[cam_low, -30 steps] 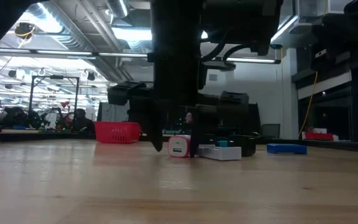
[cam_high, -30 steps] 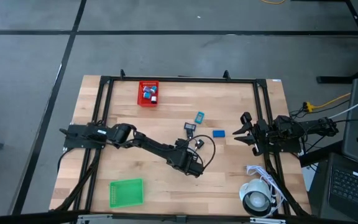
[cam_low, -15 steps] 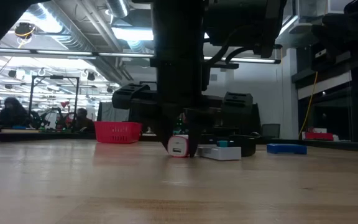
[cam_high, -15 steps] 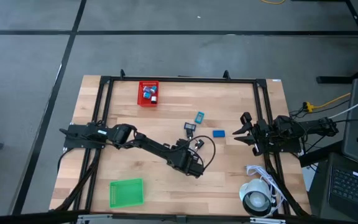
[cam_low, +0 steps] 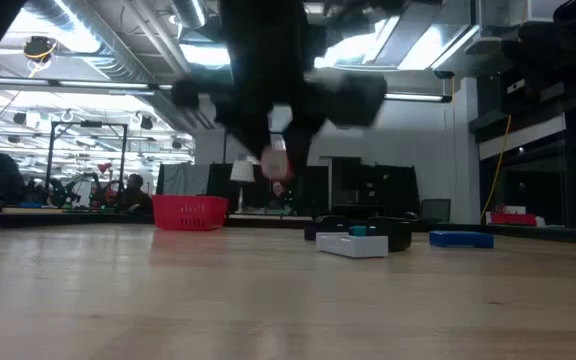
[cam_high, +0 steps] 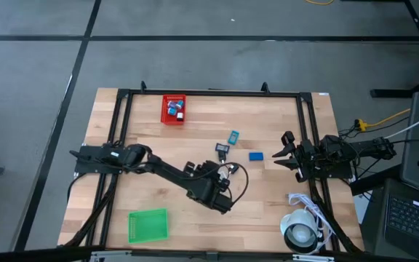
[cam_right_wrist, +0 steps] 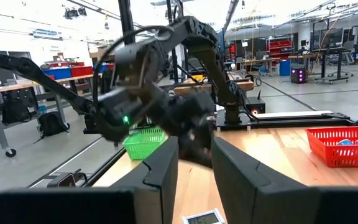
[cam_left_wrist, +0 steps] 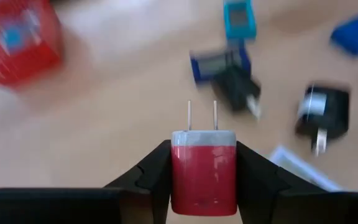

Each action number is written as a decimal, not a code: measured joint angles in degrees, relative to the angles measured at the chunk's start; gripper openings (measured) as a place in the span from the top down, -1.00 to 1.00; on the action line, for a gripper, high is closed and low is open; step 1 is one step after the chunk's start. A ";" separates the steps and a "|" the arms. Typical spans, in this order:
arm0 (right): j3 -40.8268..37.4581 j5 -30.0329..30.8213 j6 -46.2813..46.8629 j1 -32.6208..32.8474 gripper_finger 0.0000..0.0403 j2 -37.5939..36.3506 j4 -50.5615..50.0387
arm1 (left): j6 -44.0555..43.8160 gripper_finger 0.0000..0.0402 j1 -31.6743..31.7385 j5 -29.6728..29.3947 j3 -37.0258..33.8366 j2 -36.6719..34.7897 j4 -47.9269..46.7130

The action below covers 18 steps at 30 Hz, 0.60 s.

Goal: Pick & Place Office items
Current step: Put the red charger adapter into the red bin

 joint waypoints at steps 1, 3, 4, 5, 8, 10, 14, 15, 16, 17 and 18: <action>0.00 0.00 0.00 0.00 0.49 0.00 0.00 | -0.12 0.37 -0.32 -1.93 0.00 -0.89 -1.31; 0.00 0.00 0.00 0.00 0.49 0.00 0.02 | -0.99 0.37 -0.74 -4.58 0.00 -2.86 -4.53; 0.00 0.00 0.01 -0.02 0.49 0.00 0.01 | -0.92 0.37 -0.76 -5.76 0.02 -3.87 -6.31; 0.00 0.00 0.00 -0.01 0.49 0.00 0.03 | 0.15 0.37 -0.78 -7.46 0.05 -4.61 -7.61; 0.00 0.02 0.00 0.00 0.49 0.00 0.06 | 2.87 0.37 -0.66 -12.56 0.07 -6.75 -10.63; 0.00 0.02 0.02 0.00 0.49 0.00 0.07 | 5.69 0.37 -0.21 -15.08 0.07 -8.71 -10.75; 0.00 0.02 0.02 -0.01 0.49 0.00 0.17 | 12.70 0.37 1.09 -19.03 0.09 -11.47 -10.66; 0.00 0.04 0.02 0.00 0.49 0.00 0.17 | 14.48 0.37 1.55 -19.67 0.09 -12.03 -10.66; 0.00 0.04 0.02 0.00 0.49 0.00 0.17 | 15.91 0.37 2.05 -20.34 0.09 -12.62 -10.66; 0.00 0.04 0.02 -0.02 0.49 0.00 0.17 | 17.17 0.37 2.55 -20.92 0.09 -13.27 -10.64; 0.00 0.04 0.02 -0.02 0.49 0.00 0.17 | 18.24 0.37 3.04 -21.55 0.09 -13.83 -10.67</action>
